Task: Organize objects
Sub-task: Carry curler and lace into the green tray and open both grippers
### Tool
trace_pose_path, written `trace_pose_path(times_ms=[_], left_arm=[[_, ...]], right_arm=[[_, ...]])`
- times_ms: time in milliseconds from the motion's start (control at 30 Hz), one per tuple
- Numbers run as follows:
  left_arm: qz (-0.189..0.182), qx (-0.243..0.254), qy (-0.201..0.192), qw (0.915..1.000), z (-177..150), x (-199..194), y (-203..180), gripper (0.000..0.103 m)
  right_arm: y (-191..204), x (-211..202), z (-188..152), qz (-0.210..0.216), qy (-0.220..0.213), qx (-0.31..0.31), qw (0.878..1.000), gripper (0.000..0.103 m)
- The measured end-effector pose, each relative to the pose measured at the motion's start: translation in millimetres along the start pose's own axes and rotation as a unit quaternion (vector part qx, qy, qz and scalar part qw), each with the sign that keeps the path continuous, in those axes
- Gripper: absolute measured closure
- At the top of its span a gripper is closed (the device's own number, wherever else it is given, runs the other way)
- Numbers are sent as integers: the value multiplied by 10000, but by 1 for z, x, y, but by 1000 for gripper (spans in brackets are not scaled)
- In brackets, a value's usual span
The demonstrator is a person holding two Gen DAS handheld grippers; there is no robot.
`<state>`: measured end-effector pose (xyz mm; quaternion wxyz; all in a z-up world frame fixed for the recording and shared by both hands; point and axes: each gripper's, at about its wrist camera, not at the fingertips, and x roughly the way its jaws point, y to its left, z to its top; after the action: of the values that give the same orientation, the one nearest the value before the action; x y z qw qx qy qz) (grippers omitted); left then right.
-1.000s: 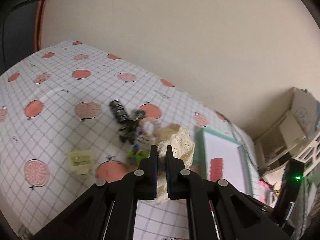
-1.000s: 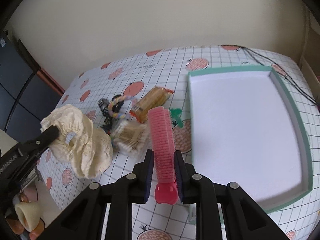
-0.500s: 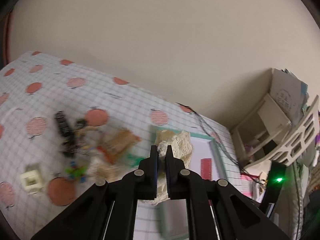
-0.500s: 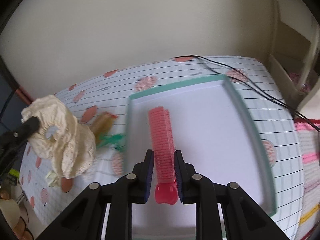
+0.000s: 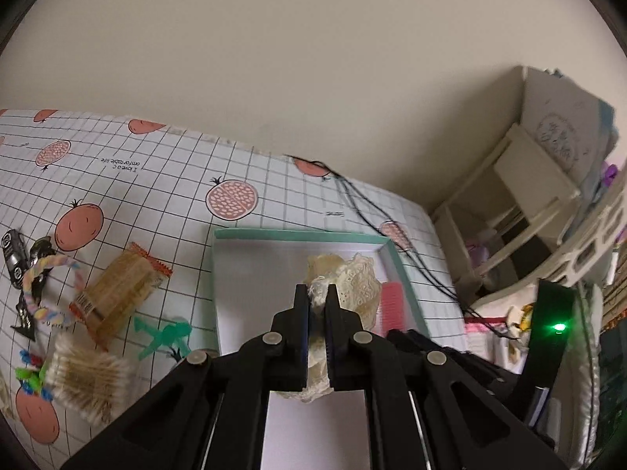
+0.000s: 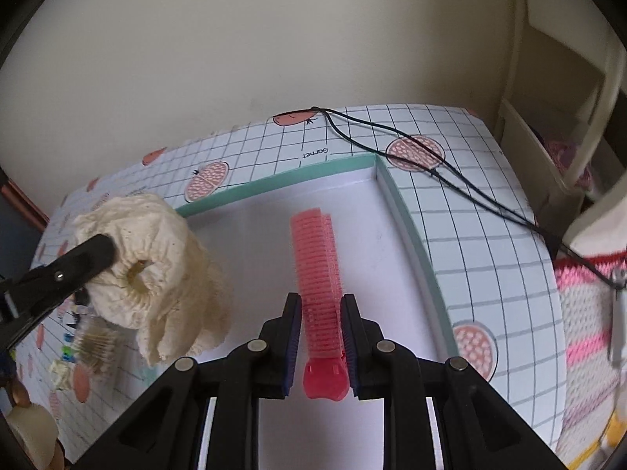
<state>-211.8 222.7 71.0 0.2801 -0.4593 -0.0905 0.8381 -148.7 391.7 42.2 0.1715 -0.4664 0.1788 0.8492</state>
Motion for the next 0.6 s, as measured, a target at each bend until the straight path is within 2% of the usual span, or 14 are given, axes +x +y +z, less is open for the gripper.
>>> trace_pose_path(times_ms=[400,600], left_arm=[[584,-35,283,9979,8,58,23,96],[691,-78,418,9967,2,73,36,96]], right_arm=[[-6,31,24,-125,37,-95,9999,81],[-8,38,23,-131,35,-107,9999,81]])
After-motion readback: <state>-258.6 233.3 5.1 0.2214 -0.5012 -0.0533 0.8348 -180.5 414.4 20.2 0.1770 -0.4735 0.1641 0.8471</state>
